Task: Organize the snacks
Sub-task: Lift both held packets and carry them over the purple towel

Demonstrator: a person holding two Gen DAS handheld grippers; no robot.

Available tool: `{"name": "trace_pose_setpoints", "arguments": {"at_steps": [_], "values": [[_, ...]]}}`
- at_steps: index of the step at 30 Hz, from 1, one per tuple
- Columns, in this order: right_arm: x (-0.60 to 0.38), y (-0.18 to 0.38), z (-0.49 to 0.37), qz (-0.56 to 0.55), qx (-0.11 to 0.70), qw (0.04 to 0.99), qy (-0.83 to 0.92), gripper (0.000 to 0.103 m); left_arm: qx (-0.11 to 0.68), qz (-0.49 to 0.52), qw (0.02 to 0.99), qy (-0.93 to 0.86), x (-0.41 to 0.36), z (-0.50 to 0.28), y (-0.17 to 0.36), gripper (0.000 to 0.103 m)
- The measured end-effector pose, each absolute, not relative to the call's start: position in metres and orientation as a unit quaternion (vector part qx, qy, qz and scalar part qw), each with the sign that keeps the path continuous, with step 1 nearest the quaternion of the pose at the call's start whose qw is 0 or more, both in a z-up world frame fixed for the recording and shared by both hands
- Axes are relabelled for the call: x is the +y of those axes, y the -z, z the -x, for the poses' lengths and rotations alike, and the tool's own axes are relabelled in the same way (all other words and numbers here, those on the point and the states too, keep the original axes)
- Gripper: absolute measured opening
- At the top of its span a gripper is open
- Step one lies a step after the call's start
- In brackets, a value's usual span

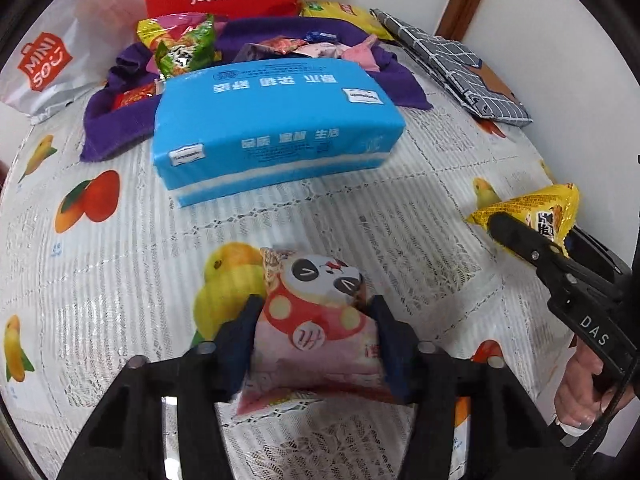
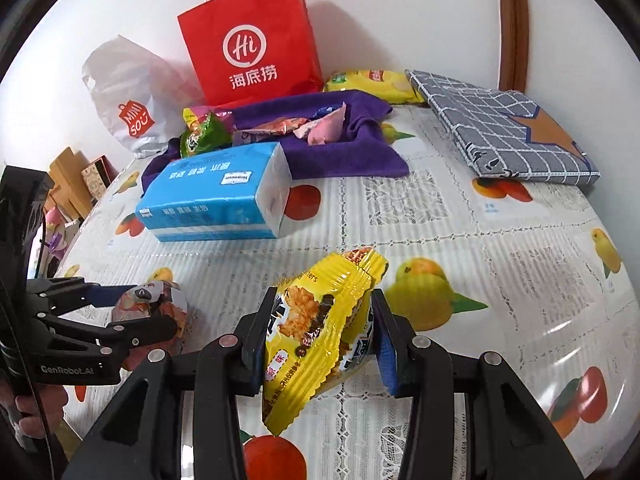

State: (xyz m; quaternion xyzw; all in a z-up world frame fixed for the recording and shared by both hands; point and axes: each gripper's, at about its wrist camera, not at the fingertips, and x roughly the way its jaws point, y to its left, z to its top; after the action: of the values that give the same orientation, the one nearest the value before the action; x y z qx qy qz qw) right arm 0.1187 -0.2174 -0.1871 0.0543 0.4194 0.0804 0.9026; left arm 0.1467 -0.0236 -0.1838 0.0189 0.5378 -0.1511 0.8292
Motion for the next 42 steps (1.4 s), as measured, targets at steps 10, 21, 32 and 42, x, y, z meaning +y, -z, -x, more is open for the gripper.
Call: {"name": "trace_pose_setpoints", "arguments": {"at_steps": [10,21,32,42], "values": [[-0.2,0.186,-0.138,-0.032,0.4,0.911,-0.092,0.043,0.485,-0.01,0.871,0.08,0.028,-0.151,0.166,0.045],[-0.184,0.205,-0.158,-0.02,0.387,0.916,-0.103,0.043,0.445,0.021,0.895,0.027,0.057,-0.161,0.19,0.045],[-0.174,0.218,-0.157,0.004,0.394,0.914,-0.099,0.044,0.419,0.041,0.907,0.021,0.063,-0.159,0.204,0.049],[-0.174,0.223,-0.162,-0.002,0.413,0.905,-0.104,0.046,0.418,0.047,0.907,0.026,0.065,-0.158,0.205,0.049]]}}
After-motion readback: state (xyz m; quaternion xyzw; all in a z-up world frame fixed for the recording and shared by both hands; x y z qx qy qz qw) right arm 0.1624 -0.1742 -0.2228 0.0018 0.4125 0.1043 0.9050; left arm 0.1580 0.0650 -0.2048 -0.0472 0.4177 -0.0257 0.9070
